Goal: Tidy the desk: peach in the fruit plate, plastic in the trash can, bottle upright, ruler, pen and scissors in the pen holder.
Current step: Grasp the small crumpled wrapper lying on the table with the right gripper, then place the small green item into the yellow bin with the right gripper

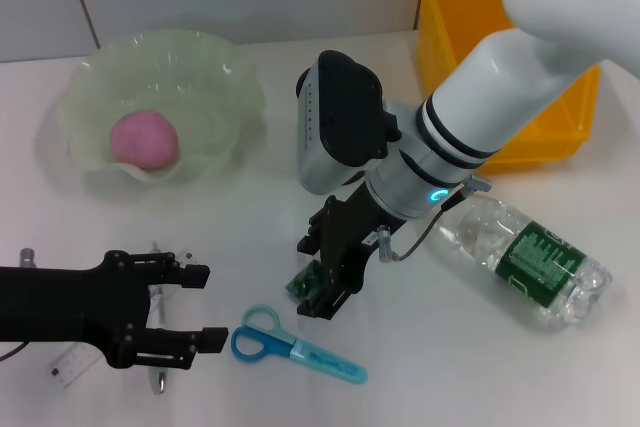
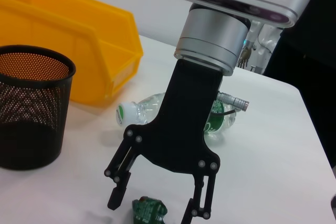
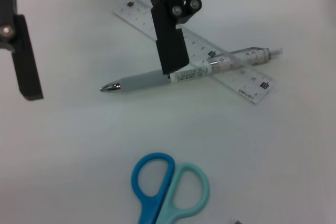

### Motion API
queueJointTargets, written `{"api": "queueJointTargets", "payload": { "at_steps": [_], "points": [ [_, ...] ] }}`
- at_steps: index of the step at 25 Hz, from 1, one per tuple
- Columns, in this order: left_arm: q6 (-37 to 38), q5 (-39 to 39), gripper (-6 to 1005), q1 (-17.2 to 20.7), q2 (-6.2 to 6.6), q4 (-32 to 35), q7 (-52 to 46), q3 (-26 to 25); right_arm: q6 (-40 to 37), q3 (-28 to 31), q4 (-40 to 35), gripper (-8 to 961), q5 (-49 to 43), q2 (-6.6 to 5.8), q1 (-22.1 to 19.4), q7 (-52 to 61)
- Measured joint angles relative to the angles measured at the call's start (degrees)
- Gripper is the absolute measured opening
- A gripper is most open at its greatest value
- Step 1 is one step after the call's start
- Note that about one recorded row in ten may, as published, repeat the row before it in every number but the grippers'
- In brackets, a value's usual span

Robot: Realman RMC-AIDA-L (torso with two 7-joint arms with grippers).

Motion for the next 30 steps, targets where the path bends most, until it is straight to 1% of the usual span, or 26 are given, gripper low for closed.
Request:
{"api": "queueJointTargets", "payload": {
  "at_steps": [18,23,28,30],
  "points": [
    [0.0,0.0,813,-0.3,0.00,0.0,0.2,-1.0,0.9,-0.6,0.3,710,0.0,0.00,-0.1,0.1],
    [0.0,0.0,813,-0.3,0.00,0.0,0.2,-1.0,0.9,-0.6,0.3,474,0.0,0.00,-0.2,0.2],
    [0.0,0.0,813,-0.3,0.04,0.0,0.2,-1.0,1.0,-0.6,-0.2,300,0.0,0.00,-0.8,0.3],
    [0.0,0.0,813,-0.3,0.07,0.0,0.2,-1.2,1.0,-0.4,-0.2,277,0.1,0.00,-0.9,0.3]
  ]
}}
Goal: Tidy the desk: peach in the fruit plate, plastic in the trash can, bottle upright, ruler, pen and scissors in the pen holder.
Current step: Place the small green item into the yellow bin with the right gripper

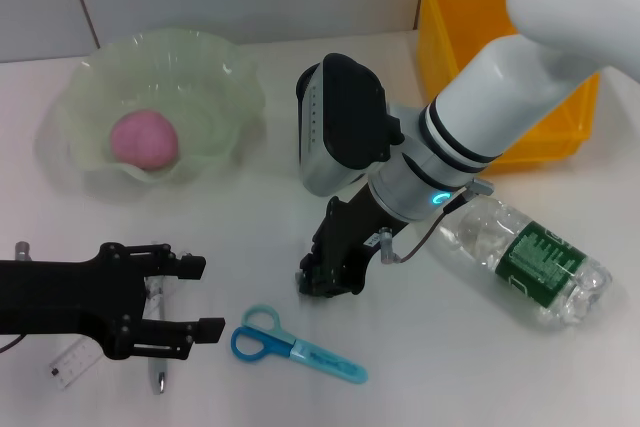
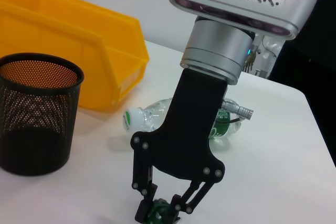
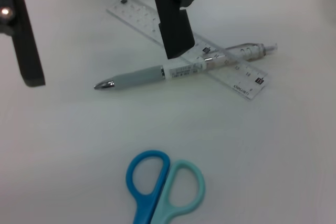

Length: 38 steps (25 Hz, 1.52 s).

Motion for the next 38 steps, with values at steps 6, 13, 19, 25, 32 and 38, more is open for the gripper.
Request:
{"api": "queueJointTargets", "payload": {
  "at_steps": [6,13,19,25,32,38],
  "points": [
    [0.1,0.0,812,0.0,0.02,-0.1,0.0,-0.1,-0.8,1.1,-2.7,230,2.9,-0.29,-1.7,0.0],
    [0.2,0.0,812,0.0,0.02,-0.1,0.0,-0.1,-8.8,14.3,-18.1,230,8.3,-0.54,-11.3,-0.2],
    [0.2,0.0,813,-0.1,-0.04,-0.1,0.0,-0.2,-11.8,32.8,-24.1,231,20.2,-0.62,-20.2,-4.4],
    [0.3,0.0,813,-0.3,-0.06,-0.1,-0.1,-0.1,-10.1,44.7,-23.3,231,26.5,-0.69,-23.5,-7.9],
    [0.2,-0.1,812,-0.5,-0.16,-0.3,-0.4,-0.1,-0.4,49.7,-22.3,230,27.5,-0.70,-25.8,-11.4],
    [0.0,-0.2,812,-0.6,-0.16,-0.4,-0.6,-0.1,8.9,49.2,-22.3,230,15.6,-0.85,-24.7,-6.0]
  ]
}}
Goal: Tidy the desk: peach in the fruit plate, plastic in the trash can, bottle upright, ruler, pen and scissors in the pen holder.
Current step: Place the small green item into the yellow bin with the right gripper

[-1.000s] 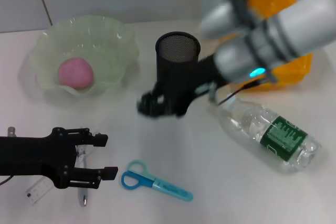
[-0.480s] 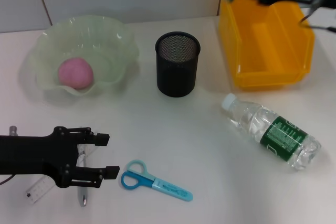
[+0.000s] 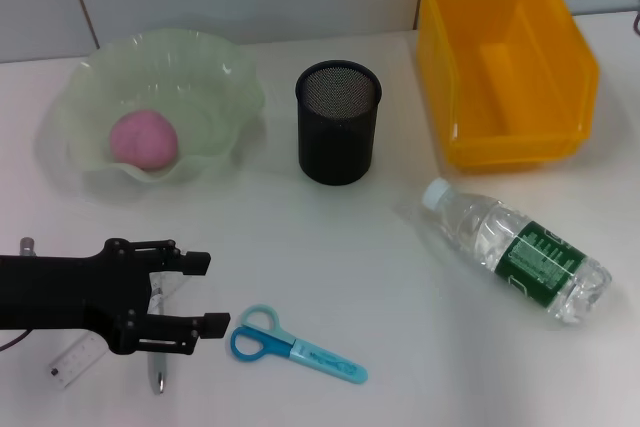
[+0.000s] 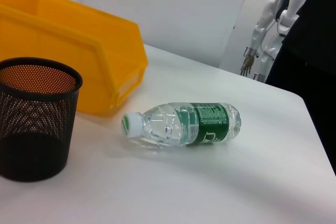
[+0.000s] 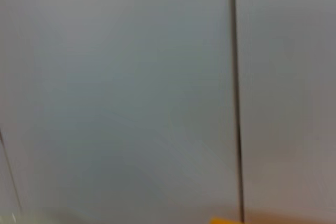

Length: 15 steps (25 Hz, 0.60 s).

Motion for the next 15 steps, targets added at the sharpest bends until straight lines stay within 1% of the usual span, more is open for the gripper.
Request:
{"api": "queueJointTargets", "payload": {
  "at_steps": [1,2,3,5,6,10,14,15],
  "points": [
    [0.0,0.0,812,0.0,0.00,0.0,0.0,0.0,0.4,-0.1,0.1,230,-5.6,-0.17,1.2,3.3],
    [0.0,0.0,812,0.0,-0.03,0.0,0.0,0.0,0.4,-0.1,0.1,230,-5.6,-0.17,1.2,3.3],
    [0.0,-0.1,812,0.0,-0.06,-0.1,0.0,0.0,0.4,-0.1,0.2,231,-8.2,-0.24,1.8,4.7],
    [0.0,-0.2,813,-0.1,-0.12,-0.1,0.0,0.0,0.2,-0.1,0.7,231,-14.0,-0.36,3.2,8.1],
    [0.0,-0.4,813,-0.1,-0.16,-0.1,0.0,0.0,0.0,-0.2,1.3,231,-18.9,-0.44,4.4,10.6],
    [0.0,-0.6,813,-0.1,-0.18,-0.1,0.0,0.0,-0.1,-0.2,2.0,231,-22.3,-0.41,5.4,12.2],
    [0.0,-0.7,813,-0.1,-0.18,-0.1,0.0,0.0,-0.1,-0.2,2.1,231,-22.6,-0.28,5.5,12.3],
    [0.0,-0.7,813,-0.2,-0.18,-0.1,0.0,0.0,0.0,-0.2,2.1,245,-22.6,-0.27,5.5,12.3]
  ]
}}
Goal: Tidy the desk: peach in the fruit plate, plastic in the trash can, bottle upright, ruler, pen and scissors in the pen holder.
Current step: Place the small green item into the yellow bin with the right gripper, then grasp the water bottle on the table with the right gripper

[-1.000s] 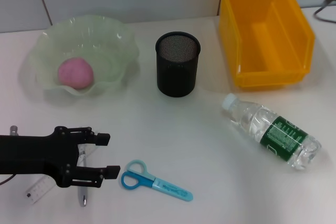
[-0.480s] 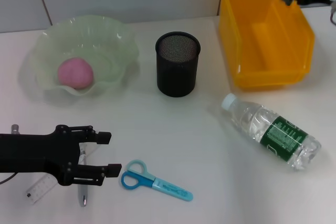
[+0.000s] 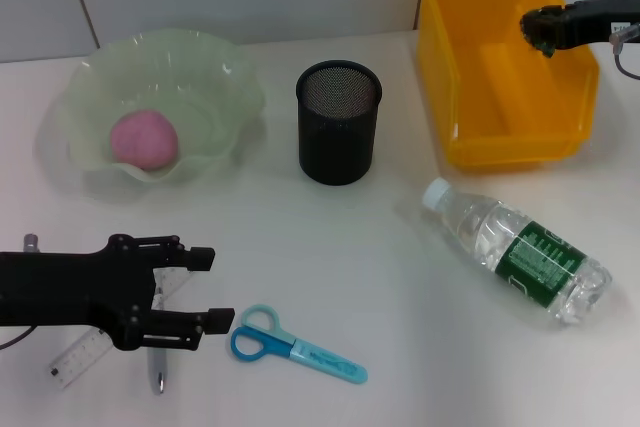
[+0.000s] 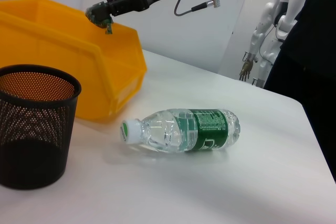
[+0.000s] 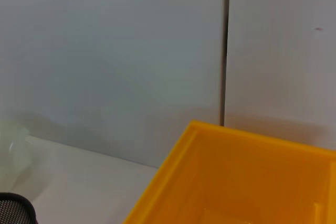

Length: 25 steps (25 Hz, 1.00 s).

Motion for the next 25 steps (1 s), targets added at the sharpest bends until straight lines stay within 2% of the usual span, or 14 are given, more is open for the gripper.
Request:
{"api": "queueJointTargets", "payload": {
  "at_steps": [10,16,20,25],
  "points": [
    [0.0,0.0,812,0.0,0.03,0.0,0.0,0.0,0.5,-0.1,1.0,385,0.3,0.21,0.2,0.0],
    [0.0,0.0,813,0.0,0.10,0.0,0.0,0.0,0.6,-0.1,1.0,616,0.5,0.24,0.2,0.1],
    [0.0,0.0,813,0.0,0.10,0.0,0.1,0.0,0.6,-0.1,1.0,712,1.9,0.25,0.1,-0.2],
    [0.2,0.0,812,0.0,0.10,0.0,0.1,0.0,0.4,0.6,0.7,812,11.4,0.18,-1.6,-3.1]
  ]
}}
